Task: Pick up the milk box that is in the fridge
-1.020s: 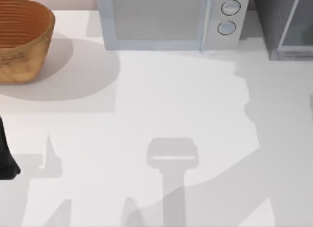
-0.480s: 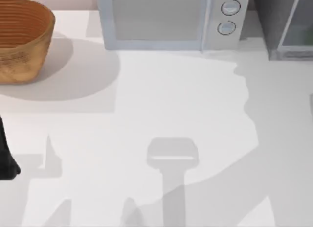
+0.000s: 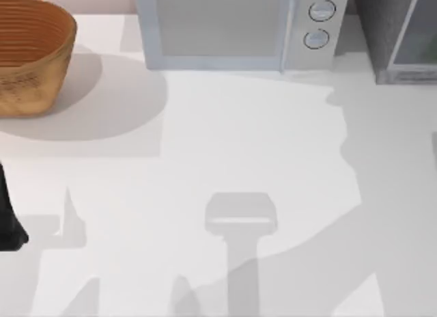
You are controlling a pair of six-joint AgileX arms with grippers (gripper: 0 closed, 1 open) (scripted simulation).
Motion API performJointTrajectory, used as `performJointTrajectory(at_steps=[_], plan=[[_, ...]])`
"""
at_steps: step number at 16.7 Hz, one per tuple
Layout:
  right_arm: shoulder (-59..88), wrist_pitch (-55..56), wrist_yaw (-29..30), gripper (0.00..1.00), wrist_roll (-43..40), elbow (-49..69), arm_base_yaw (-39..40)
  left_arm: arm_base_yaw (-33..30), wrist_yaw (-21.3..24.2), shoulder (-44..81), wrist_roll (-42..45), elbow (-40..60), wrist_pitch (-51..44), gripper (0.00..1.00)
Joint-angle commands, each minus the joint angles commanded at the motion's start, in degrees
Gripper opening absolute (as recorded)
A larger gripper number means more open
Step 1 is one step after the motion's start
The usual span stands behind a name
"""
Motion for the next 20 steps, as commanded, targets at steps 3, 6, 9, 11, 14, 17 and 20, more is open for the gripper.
performJointTrajectory(at_steps=[3, 6, 9, 11, 14, 17, 20], plan=[[0.0, 0.0, 0.0, 0.00, 0.0, 0.0, 0.0, 0.0, 0.0, 0.0, 0.0, 0.0, 0.0, 1.00], [0.0, 0.0, 0.0, 0.00, 0.0, 0.0, 0.0, 0.0, 0.0, 0.0, 0.0, 0.0, 0.0, 1.00], [0.0, 0.0, 0.0, 0.00, 0.0, 0.0, 0.0, 0.0, 0.0, 0.0, 0.0, 0.0, 0.0, 1.00], [-0.3, -0.2, 0.0, 0.00, 0.1, 0.0, -0.2, 0.0, 0.0, 0.0, 0.0, 0.0, 0.0, 1.00], [-3.0, -3.3, 0.0, 0.00, 0.1, 0.6, -0.2, 0.0, 0.0, 0.0, 0.0, 0.0, 0.0, 1.00], [-5.8, -7.4, -0.1, 0.00, 0.1, 1.2, -0.2, 0.0, 0.0, 0.0, 0.0, 0.0, 0.0, 1.00], [-7.5, -9.2, -0.1, 0.00, 0.2, 1.8, -0.2, 0.0, 0.0, 0.0, 0.0, 0.0, 0.0, 1.00]])
